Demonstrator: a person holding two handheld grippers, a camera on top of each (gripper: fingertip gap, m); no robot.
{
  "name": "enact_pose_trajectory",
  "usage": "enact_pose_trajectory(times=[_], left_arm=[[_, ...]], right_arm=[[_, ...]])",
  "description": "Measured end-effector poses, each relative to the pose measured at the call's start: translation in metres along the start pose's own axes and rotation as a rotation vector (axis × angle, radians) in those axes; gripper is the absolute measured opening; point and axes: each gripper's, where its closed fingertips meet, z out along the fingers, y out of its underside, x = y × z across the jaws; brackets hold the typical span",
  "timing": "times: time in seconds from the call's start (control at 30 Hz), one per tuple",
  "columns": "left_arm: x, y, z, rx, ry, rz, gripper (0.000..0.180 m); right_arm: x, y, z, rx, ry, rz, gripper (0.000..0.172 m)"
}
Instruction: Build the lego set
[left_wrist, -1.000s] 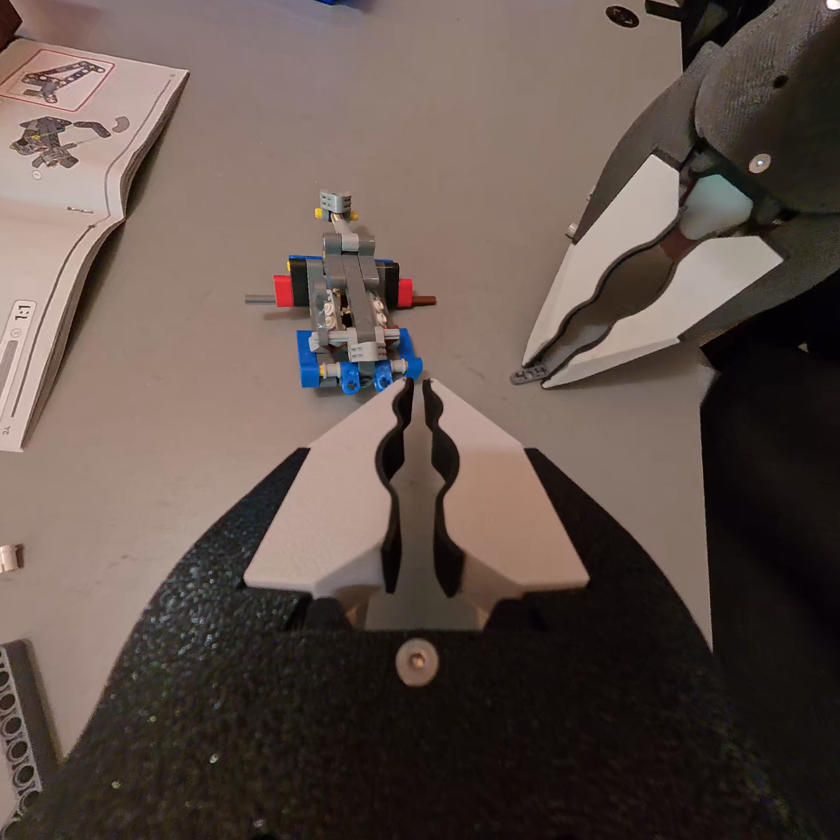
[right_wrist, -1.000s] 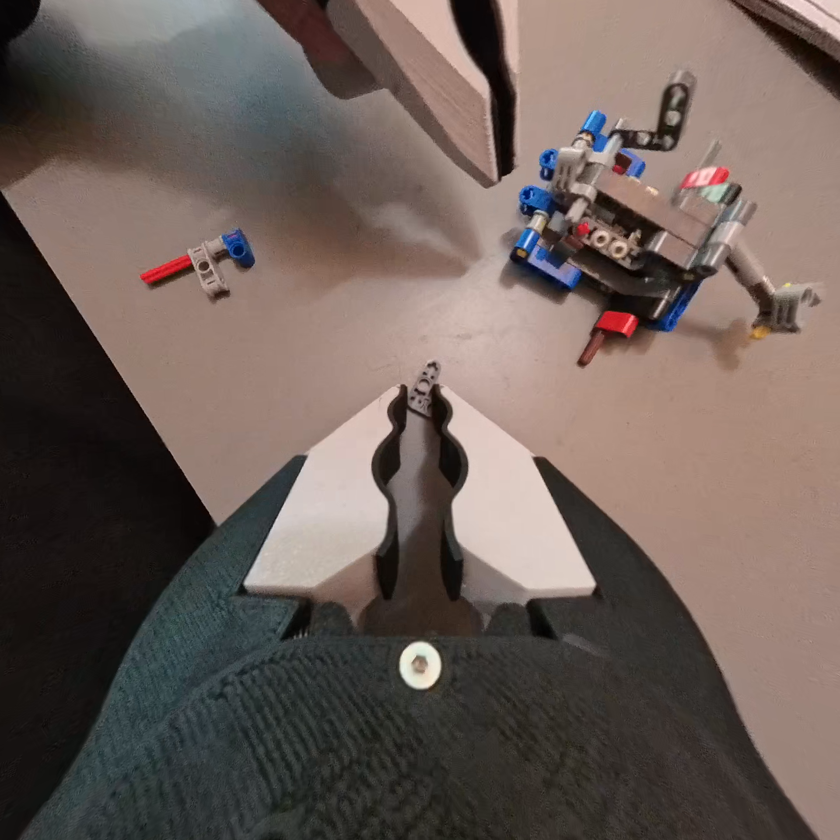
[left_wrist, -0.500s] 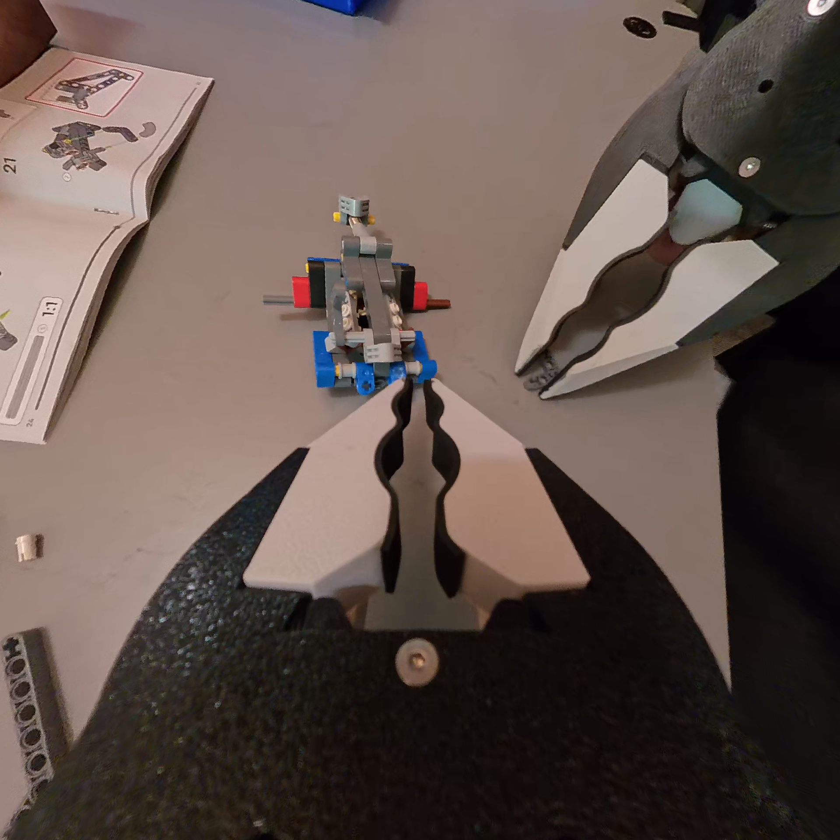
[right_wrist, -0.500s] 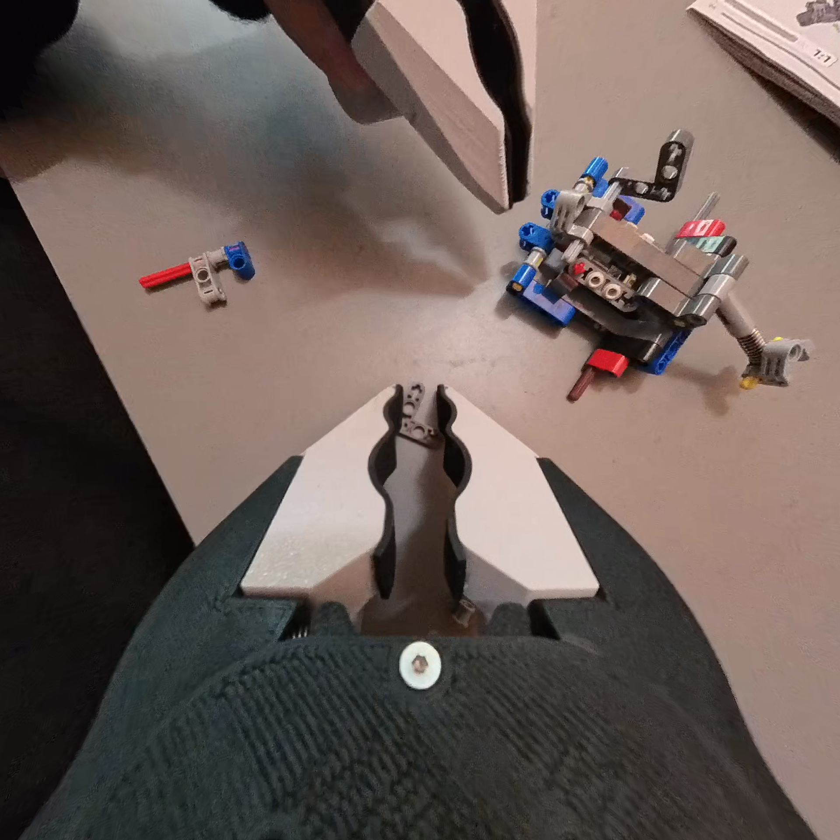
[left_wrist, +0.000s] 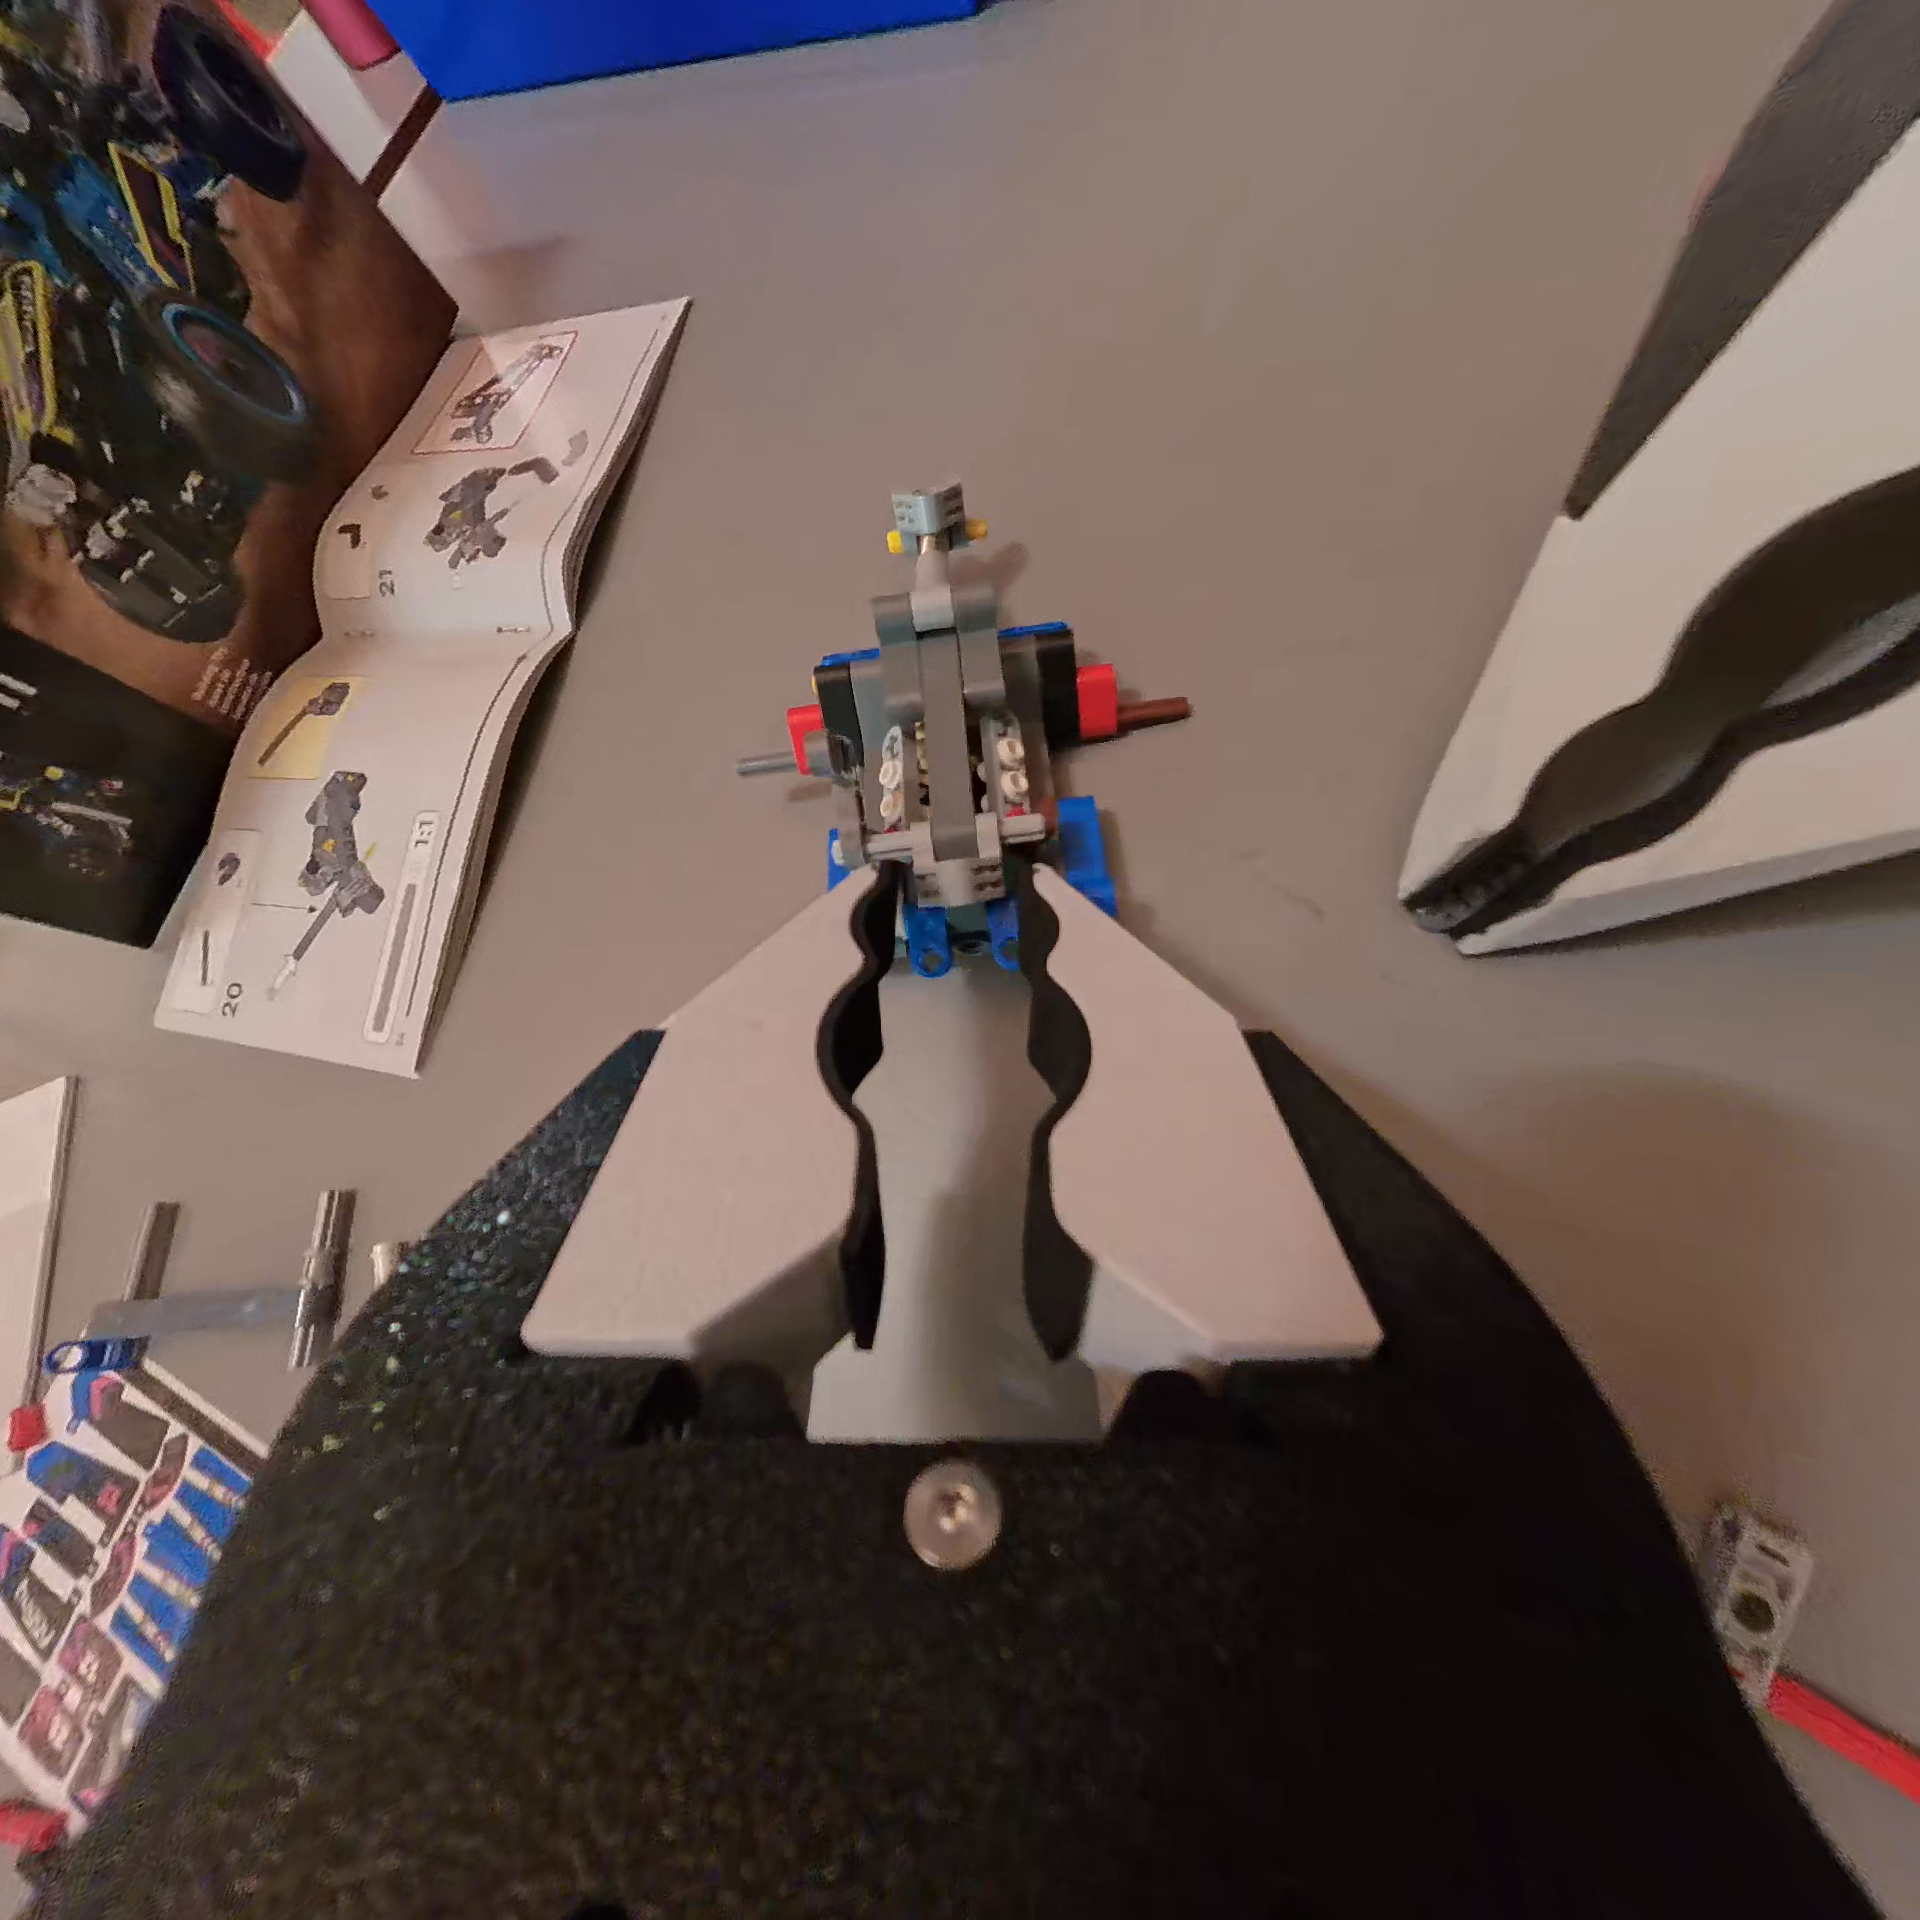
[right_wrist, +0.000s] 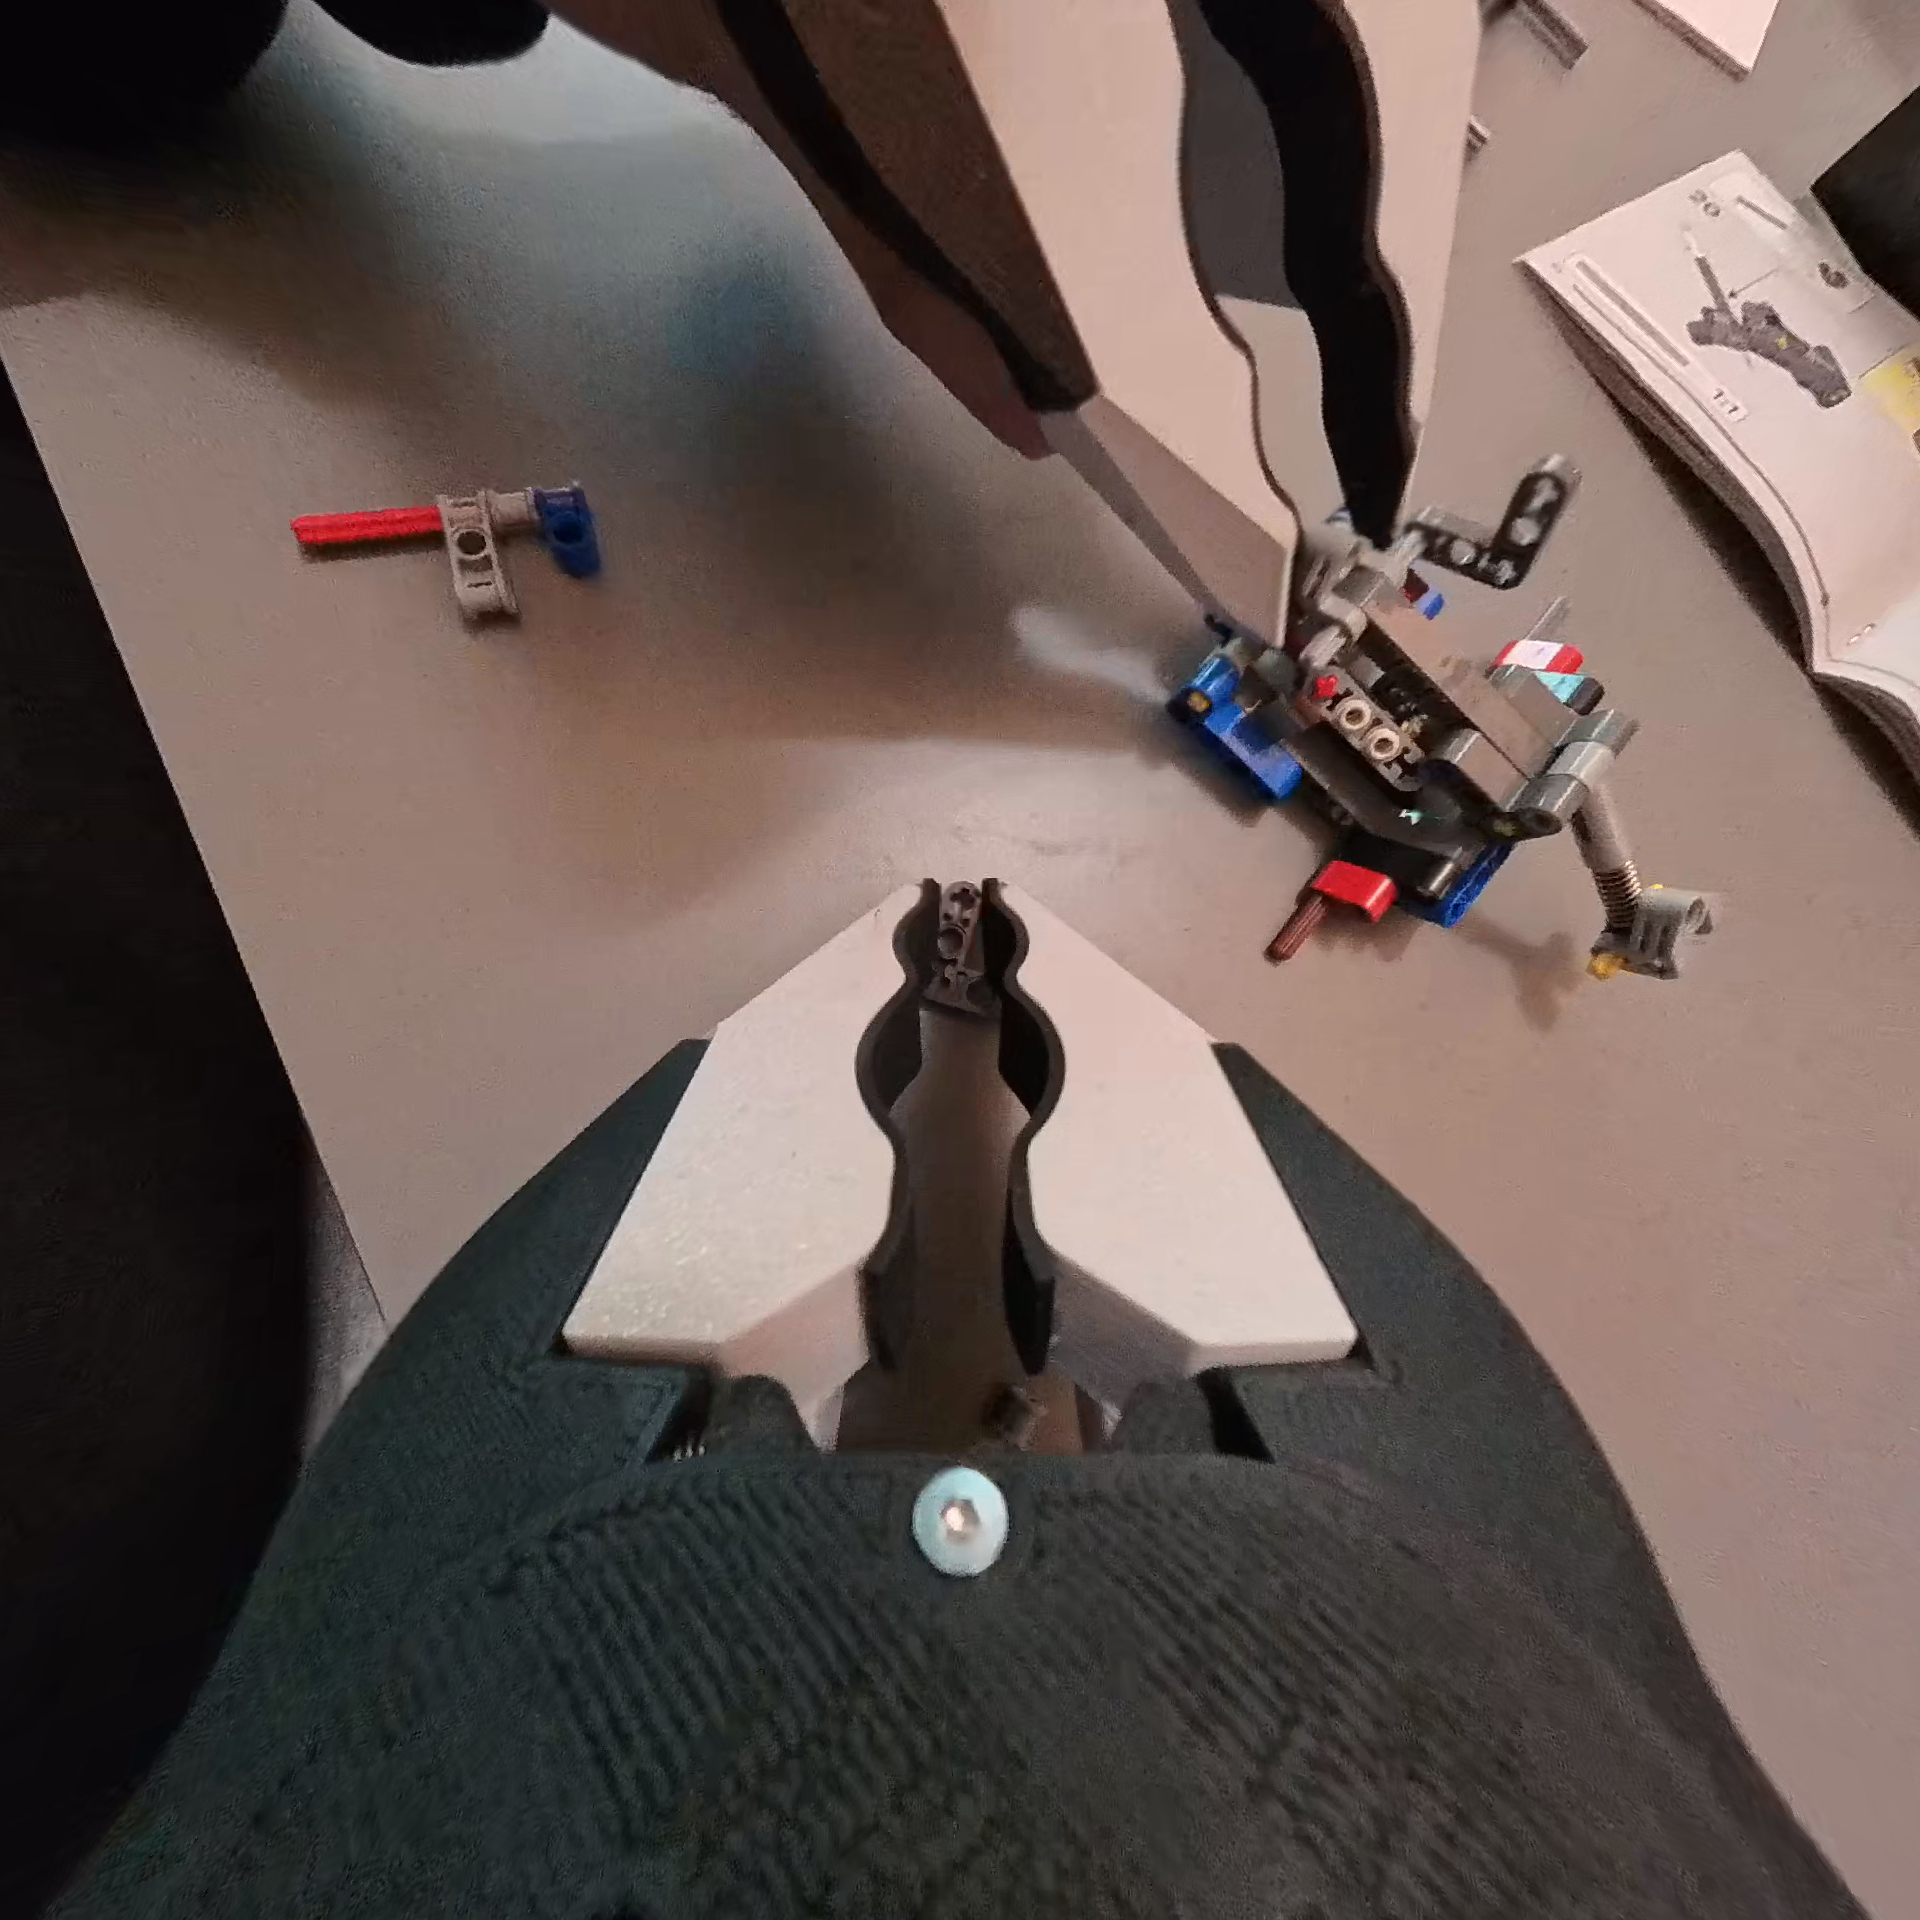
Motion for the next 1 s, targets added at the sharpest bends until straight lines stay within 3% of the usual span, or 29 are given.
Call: enact_pose_trajectory(times=[0.03,0.67,1.0], left_arm=[[-0.0009,0.0017,0.0017,-0.013,-0.011,-0.011,0.019],[-0.0025,0.0028,0.0057,0.020,-0.002,-0.051,0.013],[-0.0017,0.0048,0.0009,-0.072,-0.033,0.043,0.013]], right_arm=[[-0.0001,-0.0001,0.0000,0.002,0.005,-0.008,0.005],[-0.0038,-0.0008,-0.0001,0.036,-0.054,-0.006,0.005],[-0.0056,-0.0021,0.0008,0.014,-0.060,-0.039,0.005]])
